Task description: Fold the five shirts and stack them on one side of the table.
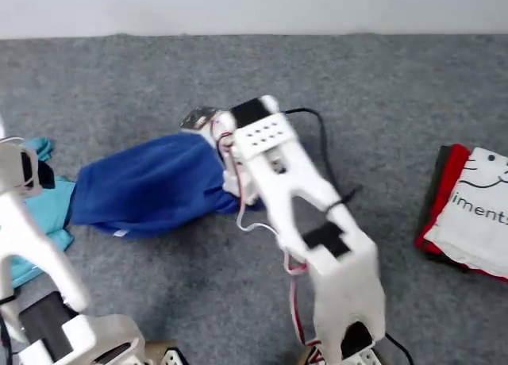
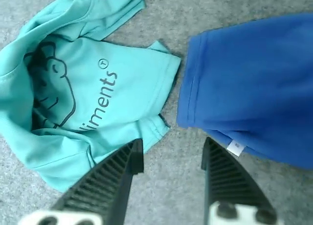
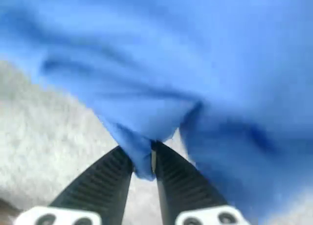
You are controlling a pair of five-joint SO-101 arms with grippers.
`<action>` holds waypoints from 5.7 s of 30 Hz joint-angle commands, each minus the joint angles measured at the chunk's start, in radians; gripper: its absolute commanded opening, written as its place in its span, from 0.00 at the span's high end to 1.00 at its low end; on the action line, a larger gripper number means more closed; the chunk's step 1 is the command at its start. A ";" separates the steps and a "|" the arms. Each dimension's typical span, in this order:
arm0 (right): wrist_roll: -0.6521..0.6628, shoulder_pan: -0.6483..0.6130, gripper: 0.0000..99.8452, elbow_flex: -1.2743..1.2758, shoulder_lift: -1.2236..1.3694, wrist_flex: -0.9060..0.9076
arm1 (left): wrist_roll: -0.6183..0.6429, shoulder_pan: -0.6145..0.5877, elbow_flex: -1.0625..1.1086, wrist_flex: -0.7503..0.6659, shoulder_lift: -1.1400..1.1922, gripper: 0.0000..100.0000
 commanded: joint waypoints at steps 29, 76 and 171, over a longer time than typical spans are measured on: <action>0.124 0.314 0.99 0.351 -0.575 0.022 | -0.140 0.628 0.226 -0.098 0.473 0.80; 0.026 0.348 0.74 0.356 -0.630 0.042 | -0.500 0.419 0.223 -0.170 0.433 0.73; 0.080 0.150 0.99 -1.082 0.685 -0.260 | -0.479 -0.153 0.496 -0.040 -0.247 0.99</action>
